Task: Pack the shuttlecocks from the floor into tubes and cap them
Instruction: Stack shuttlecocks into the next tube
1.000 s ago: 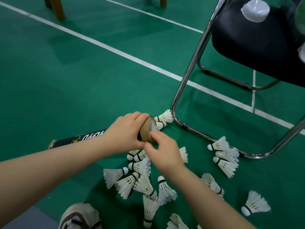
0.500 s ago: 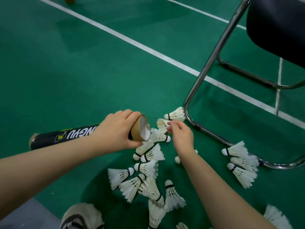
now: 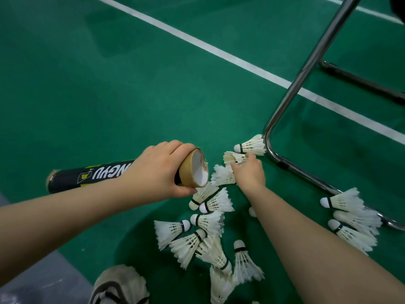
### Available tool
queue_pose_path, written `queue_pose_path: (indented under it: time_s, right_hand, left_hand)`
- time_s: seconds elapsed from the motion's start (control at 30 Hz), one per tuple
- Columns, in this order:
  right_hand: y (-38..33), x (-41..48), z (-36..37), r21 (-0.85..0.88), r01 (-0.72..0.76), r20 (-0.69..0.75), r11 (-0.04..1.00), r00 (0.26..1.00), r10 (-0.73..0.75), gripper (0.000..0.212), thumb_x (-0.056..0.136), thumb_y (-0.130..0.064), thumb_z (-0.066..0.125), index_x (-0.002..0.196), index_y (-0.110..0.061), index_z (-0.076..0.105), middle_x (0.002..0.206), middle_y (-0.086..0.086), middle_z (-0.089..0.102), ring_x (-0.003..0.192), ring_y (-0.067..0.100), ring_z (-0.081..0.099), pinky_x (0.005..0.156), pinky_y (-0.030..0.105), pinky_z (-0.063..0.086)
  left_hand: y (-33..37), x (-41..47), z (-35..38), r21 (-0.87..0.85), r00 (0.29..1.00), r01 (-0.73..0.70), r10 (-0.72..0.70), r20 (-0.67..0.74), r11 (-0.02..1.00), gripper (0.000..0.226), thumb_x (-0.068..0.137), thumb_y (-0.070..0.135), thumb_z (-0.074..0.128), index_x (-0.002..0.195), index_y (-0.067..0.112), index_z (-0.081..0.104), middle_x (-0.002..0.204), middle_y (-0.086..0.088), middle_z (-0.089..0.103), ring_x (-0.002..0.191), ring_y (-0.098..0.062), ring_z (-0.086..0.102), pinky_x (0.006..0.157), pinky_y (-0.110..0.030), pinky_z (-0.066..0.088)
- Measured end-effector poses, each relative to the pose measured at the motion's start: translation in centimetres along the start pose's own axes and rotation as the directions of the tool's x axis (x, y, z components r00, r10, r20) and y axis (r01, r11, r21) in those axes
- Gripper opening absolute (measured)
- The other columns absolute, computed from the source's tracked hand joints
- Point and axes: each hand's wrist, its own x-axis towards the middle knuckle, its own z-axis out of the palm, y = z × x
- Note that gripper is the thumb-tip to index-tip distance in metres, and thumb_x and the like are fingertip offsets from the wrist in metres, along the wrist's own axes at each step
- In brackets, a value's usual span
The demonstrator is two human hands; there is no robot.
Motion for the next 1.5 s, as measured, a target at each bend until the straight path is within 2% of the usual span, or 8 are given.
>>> queue_pose_path:
  time_s: [0.33,0.47,0.7,1.03,1.17,1.3,1.4,1.5]
  right_hand:
    - [4.9,1.2,-3.7,0.176,-0.174,-0.274,0.969,0.937,0.218,0.035,0.095,-0.014,0.036,0.128,-0.007,0.047,0.123,0.019,0.056,0.109,0.036,0.053,0.079,0.035,0.04]
    - [5.4,0.0,-3.6,-0.086,-0.037,-0.403,0.996,0.915,-0.001,0.047,0.086,-0.018,0.052,0.132,-0.013,0.044,0.136,0.011,0.045,0.123,0.031,0.04,0.098,0.042,0.035]
    - [0.3,-3.0,1.0,-0.501,0.633,0.241,0.59,0.757,-0.607,0.062,0.083,0.001,0.046,0.134,-0.034,0.044,0.154,0.002,0.022,0.144,0.024,0.005,0.115,0.051,0.005]
    - [1.4,-2.1,0.3,-0.595,0.576,0.217,0.561,0.787,-0.577,0.023,0.087,-0.019,0.059,0.108,-0.028,0.065,0.15,0.004,0.032,0.143,0.024,0.009,0.113,0.044,0.008]
    - [2.1,-2.1,-0.7,-0.432,0.545,0.04,0.719,0.808,-0.588,0.014,0.086,-0.029,0.061,0.094,-0.025,0.071,0.143,-0.002,0.041,0.139,0.021,0.018,0.109,0.037,0.013]
    - [1.5,-3.1,-2.2,0.144,0.419,-0.26,0.896,0.89,-0.374,0.005,0.079,-0.026,0.069,0.077,-0.024,0.066,0.115,-0.007,0.054,0.118,0.015,0.039,0.098,0.03,0.028]
    - [0.3,-4.9,-3.3,0.657,0.298,-0.295,0.693,0.947,-0.127,0.015,0.082,-0.02,0.068,0.073,-0.027,0.057,0.093,-0.003,0.055,0.087,0.012,0.051,0.08,0.027,0.043]
    - [-0.6,-6.8,-3.9,0.811,0.279,-0.263,0.514,0.959,-0.106,0.017,0.083,-0.019,0.068,0.073,-0.027,0.058,0.086,-0.001,0.055,0.075,0.006,0.051,0.072,0.019,0.045]
  left_hand:
    - [0.1,0.3,0.5,0.003,1.0,-0.003,0.003,0.008,1.0,0.086,0.055,0.074,0.045,0.126,0.026,0.041,0.113,0.006,0.053,0.1,-0.019,0.051,0.086,-0.037,0.044]
    - [0.3,0.6,0.7,0.017,1.0,-0.001,0.001,0.024,1.0,0.086,0.054,0.074,0.045,0.126,0.026,0.04,0.113,0.005,0.053,0.1,-0.019,0.051,0.087,-0.037,0.043]
    - [0.3,0.5,0.6,0.012,1.0,0.0,0.0,0.011,1.0,0.087,0.054,0.073,0.045,0.126,0.025,0.042,0.113,0.004,0.053,0.101,-0.02,0.051,0.086,-0.037,0.043]
    - [0.3,0.5,0.5,0.011,0.999,0.002,-0.002,0.034,1.0,0.086,0.057,0.069,0.055,0.129,0.025,0.04,0.116,0.004,0.052,0.103,-0.019,0.049,0.088,-0.036,0.041]
    - [0.4,0.4,0.7,0.018,0.999,0.001,-0.002,0.039,1.0,0.088,0.056,0.074,0.047,0.128,0.025,0.04,0.114,0.004,0.052,0.102,-0.019,0.05,0.087,-0.036,0.042]
    - [0.9,0.6,1.0,0.037,0.999,0.01,-0.012,0.051,0.999,0.084,0.058,0.069,0.055,0.128,0.026,0.04,0.115,0.005,0.052,0.102,-0.019,0.05,0.087,-0.036,0.042]
    - [1.3,1.1,1.1,0.041,0.999,0.027,-0.028,0.035,0.999,0.086,0.057,0.072,0.051,0.128,0.025,0.041,0.113,0.004,0.053,0.101,-0.021,0.051,0.086,-0.037,0.043]
    - [2.2,1.7,1.1,0.033,0.999,0.032,-0.033,0.019,0.999,0.085,0.059,0.072,0.053,0.128,0.024,0.042,0.114,0.003,0.054,0.102,-0.022,0.052,0.087,-0.037,0.044]
